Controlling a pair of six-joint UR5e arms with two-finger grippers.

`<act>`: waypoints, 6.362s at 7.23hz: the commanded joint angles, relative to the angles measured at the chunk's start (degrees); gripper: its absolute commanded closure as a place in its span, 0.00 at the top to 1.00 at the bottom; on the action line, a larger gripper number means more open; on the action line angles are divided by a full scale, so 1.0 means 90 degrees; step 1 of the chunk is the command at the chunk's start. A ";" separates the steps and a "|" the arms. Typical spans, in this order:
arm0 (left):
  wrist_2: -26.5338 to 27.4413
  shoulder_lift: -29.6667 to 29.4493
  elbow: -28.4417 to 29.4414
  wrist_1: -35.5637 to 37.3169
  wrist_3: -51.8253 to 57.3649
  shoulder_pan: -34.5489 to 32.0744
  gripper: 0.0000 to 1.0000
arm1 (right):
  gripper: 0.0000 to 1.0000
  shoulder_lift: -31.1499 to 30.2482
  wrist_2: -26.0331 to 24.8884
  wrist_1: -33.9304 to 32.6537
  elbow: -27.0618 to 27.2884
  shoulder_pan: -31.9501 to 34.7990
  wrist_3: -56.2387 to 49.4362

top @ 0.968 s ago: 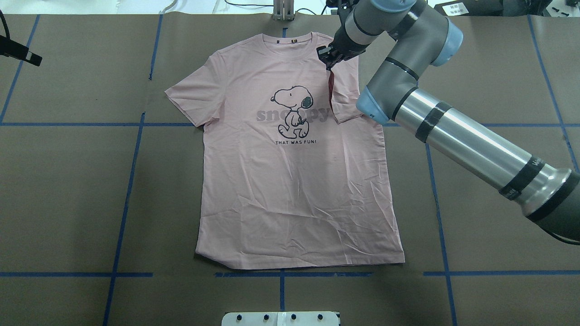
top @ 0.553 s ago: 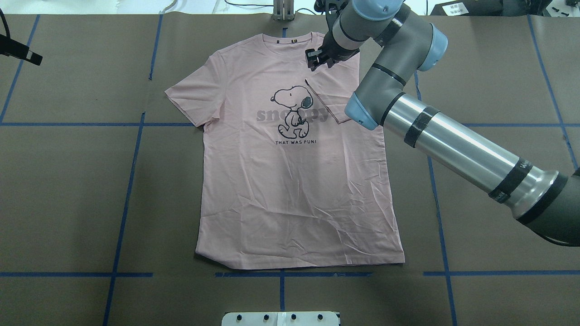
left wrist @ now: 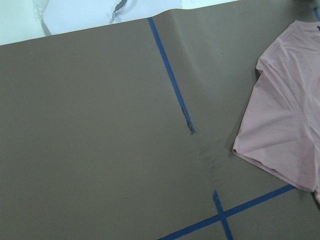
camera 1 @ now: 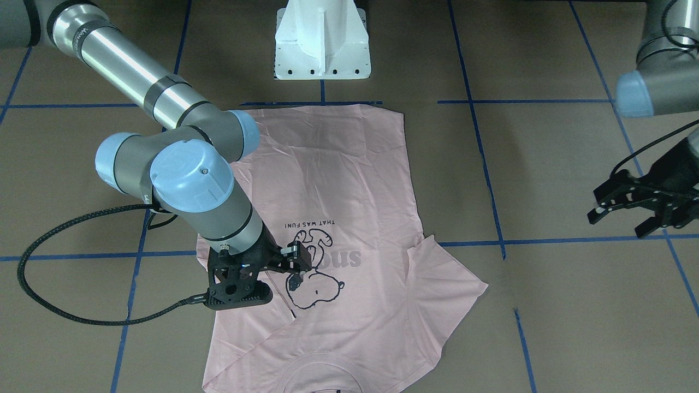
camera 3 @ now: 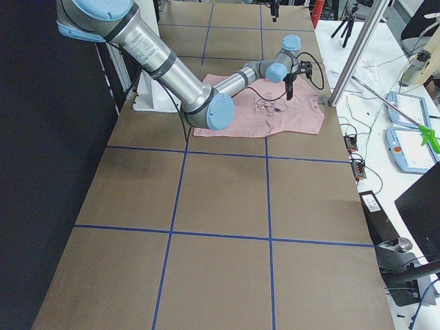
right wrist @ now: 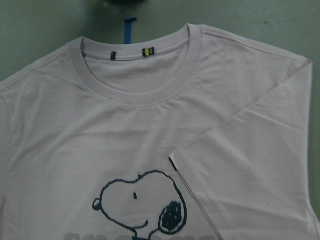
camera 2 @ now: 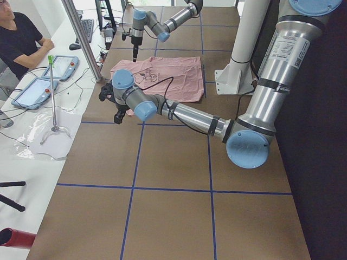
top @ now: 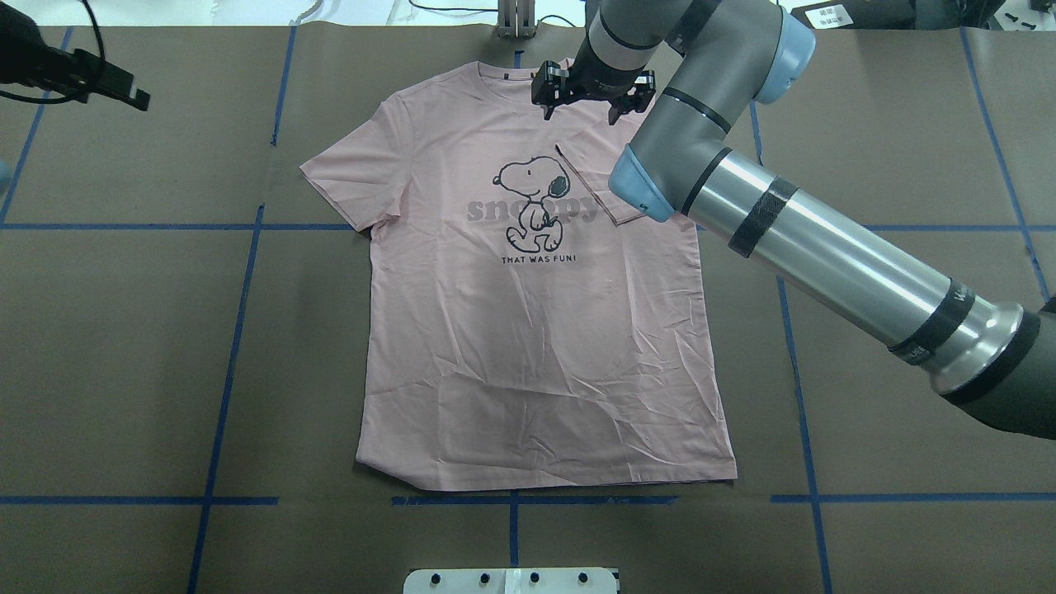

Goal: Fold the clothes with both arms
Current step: 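Grasp the sleeve with the right gripper and fold it inward onto the shirt, then fold the other sleeve inward with the left gripper while the right gripper lifts away, then move the right gripper to the hem corner nearest the robot while the left gripper waits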

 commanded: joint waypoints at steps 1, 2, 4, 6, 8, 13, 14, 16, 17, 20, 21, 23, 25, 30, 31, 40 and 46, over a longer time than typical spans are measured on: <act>0.1417 -0.0433 0.0229 -0.0542 -0.1898 0.1088 1.00 | 1.00 -0.0066 0.0124 -0.2248 0.1206 0.0209 0.0088; 0.1994 -0.0493 0.0772 -0.1446 -0.2291 0.1421 1.00 | 1.00 -0.0202 0.0153 -0.2488 0.1424 0.0287 -0.0029; 0.2923 -0.0844 0.1673 -0.1846 -0.2597 0.1910 1.00 | 1.00 -0.0583 0.0270 -0.2432 0.1786 0.0375 -0.0459; 0.3326 -0.1097 0.2113 -0.1846 -0.2597 0.2195 0.98 | 1.00 -0.1148 0.0611 -0.2422 0.2254 0.0677 -0.0915; 0.3328 -0.1235 0.2369 -0.1856 -0.2588 0.2205 0.87 | 1.00 -0.1248 0.0651 -0.2277 0.2256 0.0728 -0.0957; 0.3318 -0.1362 0.2760 -0.2129 -0.2539 0.2215 0.37 | 1.00 -0.1356 0.0642 -0.1993 0.2217 0.0728 -0.0948; 0.3318 -0.1391 0.2722 -0.2129 -0.2519 0.2205 0.08 | 1.00 -0.1356 0.0642 -0.1992 0.2217 0.0718 -0.0948; 0.3260 -0.1401 0.2682 -0.2100 -0.2519 0.2205 0.00 | 1.00 -0.1365 0.0632 -0.1992 0.2207 0.0718 -0.0948; 0.3240 -0.1421 0.2373 -0.1965 -0.2538 0.2205 0.00 | 1.00 -0.1375 0.0642 -0.1992 0.2217 0.0718 -0.0948; 0.2810 -0.2392 0.1635 -0.0686 -0.3832 0.2437 0.00 | 1.00 -0.1385 0.0642 -0.1983 0.2227 0.0718 -0.0938; 0.2830 -0.3132 0.2391 -0.0694 -0.4186 0.2507 0.00 | 1.00 -0.1395 0.0642 -0.1983 0.2227 0.0718 -0.0948; 0.2898 -0.3705 0.3168 -0.0752 -0.4531 0.2586 0.00 | 1.00 -0.1550 0.0651 -0.1895 0.2498 0.0708 -0.0880; 0.3307 -0.3638 0.3326 -0.1082 -0.4444 0.2790 0.99 | 1.00 -0.1571 0.0642 -0.1895 0.2520 0.0708 -0.0860; 0.2775 -0.2871 0.2102 -0.1174 -0.4394 0.2889 1.00 | 1.00 -0.2249 0.0613 -0.1895 0.3246 0.0650 -0.0850; 0.2452 -0.2392 0.1390 -0.0679 -0.4346 0.2889 1.00 | 1.00 -0.2863 0.0593 -0.1895 0.3929 0.0572 -0.0840; 0.2449 -0.0493 -0.2327 0.1552 -0.3066 0.2899 1.00 | 1.00 -0.6395 -0.2021 0.1074 0.5645 -0.2862 0.2370; 0.2459 -0.0581 -0.2318 0.1542 -0.3086 0.2908 1.00 | 1.00 -0.6025 -0.2552 0.1045 0.5274 -0.3881 0.2480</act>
